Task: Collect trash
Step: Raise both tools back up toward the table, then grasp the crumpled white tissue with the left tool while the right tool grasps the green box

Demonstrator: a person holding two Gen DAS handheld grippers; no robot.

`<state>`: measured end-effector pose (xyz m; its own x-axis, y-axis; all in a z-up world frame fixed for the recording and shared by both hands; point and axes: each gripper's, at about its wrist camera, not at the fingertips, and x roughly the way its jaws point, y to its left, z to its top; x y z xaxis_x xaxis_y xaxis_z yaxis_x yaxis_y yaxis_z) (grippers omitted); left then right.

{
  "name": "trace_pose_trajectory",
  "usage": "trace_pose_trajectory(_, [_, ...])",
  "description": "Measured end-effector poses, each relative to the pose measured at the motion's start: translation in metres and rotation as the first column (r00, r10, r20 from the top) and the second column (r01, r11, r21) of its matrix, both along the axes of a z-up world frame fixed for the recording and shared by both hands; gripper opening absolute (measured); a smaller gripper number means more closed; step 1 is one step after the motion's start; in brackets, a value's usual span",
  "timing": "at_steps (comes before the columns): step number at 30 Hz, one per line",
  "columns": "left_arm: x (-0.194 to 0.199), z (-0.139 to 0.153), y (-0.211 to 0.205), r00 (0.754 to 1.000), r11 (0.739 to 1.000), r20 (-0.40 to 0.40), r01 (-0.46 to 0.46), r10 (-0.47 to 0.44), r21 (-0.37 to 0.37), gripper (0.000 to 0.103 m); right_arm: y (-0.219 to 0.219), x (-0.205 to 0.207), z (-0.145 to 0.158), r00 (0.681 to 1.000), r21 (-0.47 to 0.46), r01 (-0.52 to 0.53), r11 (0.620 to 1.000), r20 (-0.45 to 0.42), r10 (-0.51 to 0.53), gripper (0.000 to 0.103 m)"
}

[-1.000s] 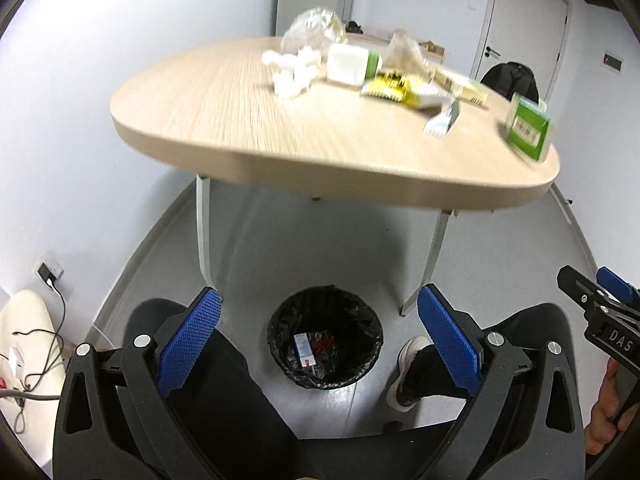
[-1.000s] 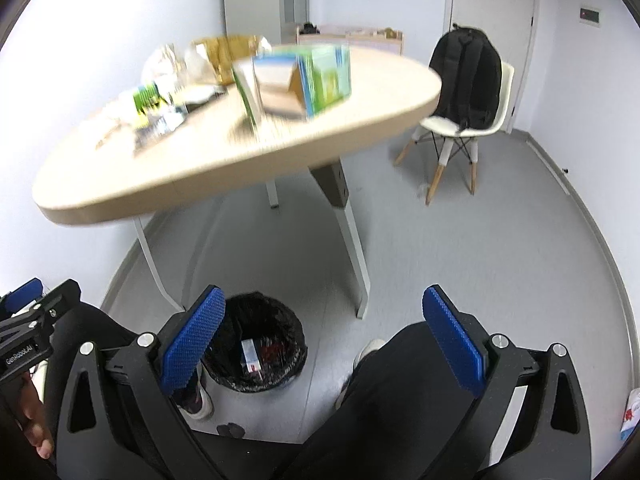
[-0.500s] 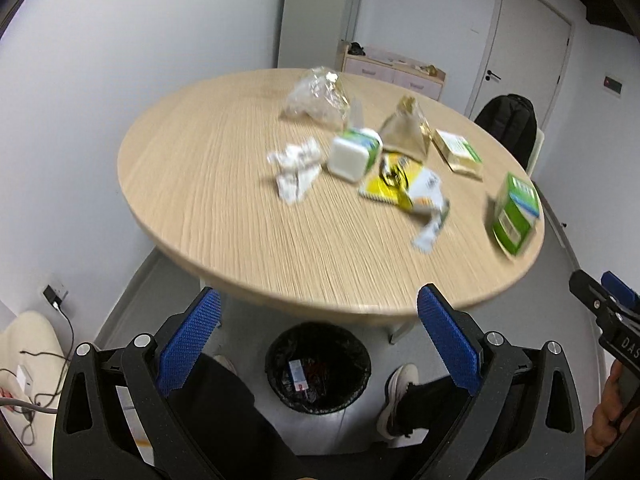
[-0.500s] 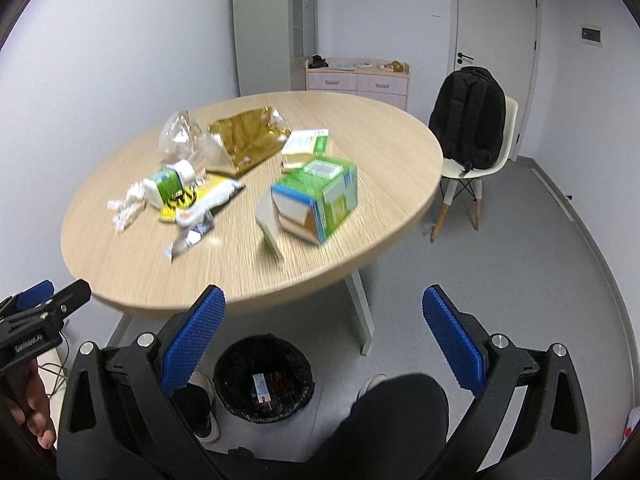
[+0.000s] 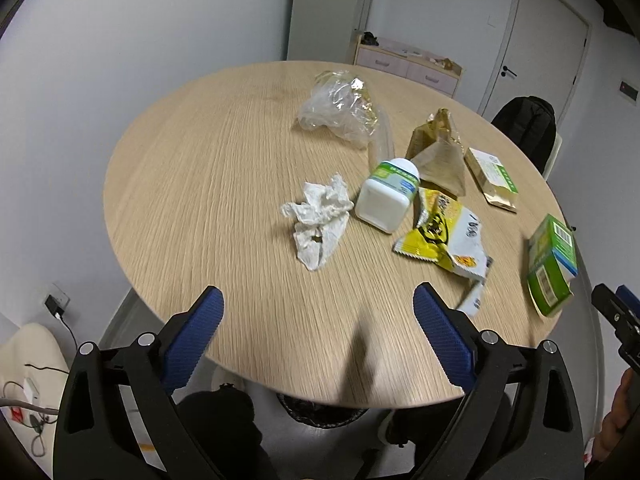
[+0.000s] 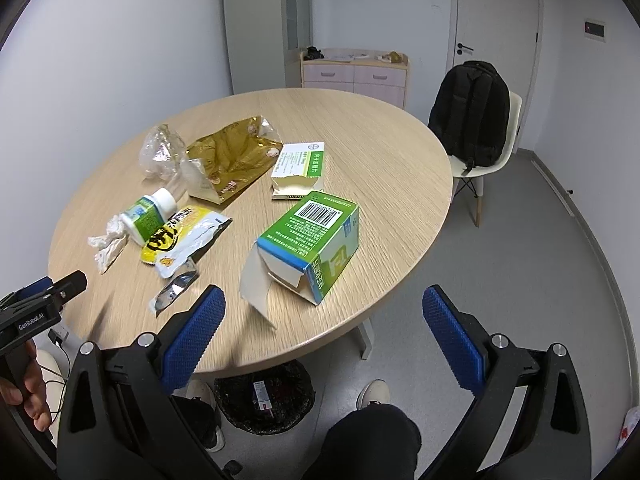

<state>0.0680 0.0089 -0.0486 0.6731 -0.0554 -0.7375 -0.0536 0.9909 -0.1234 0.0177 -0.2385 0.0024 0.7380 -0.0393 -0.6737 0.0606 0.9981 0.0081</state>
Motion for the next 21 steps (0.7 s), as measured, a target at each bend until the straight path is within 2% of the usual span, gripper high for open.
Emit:
trace_pose_trajectory(7, [0.026,0.0,0.009,1.0,1.0,-0.01,0.006,-0.006,-0.001,0.086,0.008,0.03,-0.002,1.0,-0.002,0.007,1.0,-0.024,-0.007,0.095])
trace_pose_trajectory(11, [0.048,-0.004,0.006,0.999,0.999,-0.021,0.025,-0.025,0.02,0.081,0.012,0.048,-0.007,0.999,0.007,0.018,1.0,-0.044,-0.017,0.091])
trace_pose_trajectory(17, [0.072,-0.009,0.003,0.998,0.998,-0.046,0.047,-0.045,0.039,0.072,0.012,0.067,-0.018,0.997,0.025,0.02,0.999,-0.08,-0.018,0.079])
trace_pose_trajectory(19, [0.077,-0.011,0.0,0.997,0.997,-0.058,0.06,-0.058,0.043,0.062,0.012,0.072,-0.02,0.996,0.021,0.028,0.999,-0.085,-0.026,0.077])
trace_pose_trajectory(21, [0.083,-0.013,-0.004,0.996,0.997,-0.071,0.064,-0.06,0.052,0.055,0.013,0.076,-0.022,0.995,0.015,0.028,0.999,-0.092,-0.027,0.07])
